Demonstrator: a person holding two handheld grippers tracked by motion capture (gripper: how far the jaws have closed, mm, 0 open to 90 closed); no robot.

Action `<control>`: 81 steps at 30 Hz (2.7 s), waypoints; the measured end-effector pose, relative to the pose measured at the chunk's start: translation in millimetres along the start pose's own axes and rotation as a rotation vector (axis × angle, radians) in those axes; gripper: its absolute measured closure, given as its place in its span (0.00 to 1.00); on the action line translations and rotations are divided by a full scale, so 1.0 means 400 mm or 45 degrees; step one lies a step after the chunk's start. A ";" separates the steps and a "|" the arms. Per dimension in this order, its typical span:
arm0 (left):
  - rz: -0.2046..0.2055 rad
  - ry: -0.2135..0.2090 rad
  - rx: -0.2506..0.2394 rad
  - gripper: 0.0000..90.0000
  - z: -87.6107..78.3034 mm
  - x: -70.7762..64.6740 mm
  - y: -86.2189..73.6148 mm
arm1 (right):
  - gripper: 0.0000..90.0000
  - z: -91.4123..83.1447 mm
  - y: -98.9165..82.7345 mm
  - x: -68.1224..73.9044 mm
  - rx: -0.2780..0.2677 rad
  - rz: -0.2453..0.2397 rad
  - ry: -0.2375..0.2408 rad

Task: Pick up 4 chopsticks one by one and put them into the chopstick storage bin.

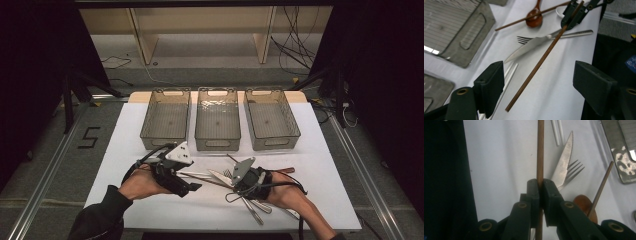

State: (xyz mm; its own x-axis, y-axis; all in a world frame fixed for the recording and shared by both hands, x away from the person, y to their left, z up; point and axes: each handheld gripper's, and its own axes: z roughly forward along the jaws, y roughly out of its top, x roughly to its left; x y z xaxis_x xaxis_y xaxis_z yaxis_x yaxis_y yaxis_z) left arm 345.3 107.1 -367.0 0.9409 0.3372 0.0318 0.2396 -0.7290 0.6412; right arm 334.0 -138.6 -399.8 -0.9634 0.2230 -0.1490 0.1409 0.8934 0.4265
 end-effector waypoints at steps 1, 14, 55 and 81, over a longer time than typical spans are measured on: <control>0.018 -0.006 0.016 0.30 0.004 -0.002 0.002 | 0.94 0.001 0.001 0.002 0.003 -0.005 0.004; 0.108 -0.094 0.164 0.44 0.060 -0.032 0.005 | 0.94 0.006 0.011 0.021 0.024 -0.077 0.040; 0.290 -0.212 0.333 0.93 0.107 -0.058 -0.016 | 0.91 0.015 0.013 0.038 0.053 -0.146 0.125; -0.070 0.040 0.187 0.94 0.040 0.047 -0.055 | 0.39 -0.061 -0.158 -0.091 -0.226 0.617 -0.167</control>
State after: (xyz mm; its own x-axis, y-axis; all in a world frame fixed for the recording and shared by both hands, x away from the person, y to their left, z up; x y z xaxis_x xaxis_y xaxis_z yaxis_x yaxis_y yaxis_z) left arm 361.5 120.1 -392.7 0.9179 0.3961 0.0255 0.3253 -0.7874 0.5236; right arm 354.6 -212.9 -399.5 -0.7590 0.6510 -0.0029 0.5112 0.5988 0.6166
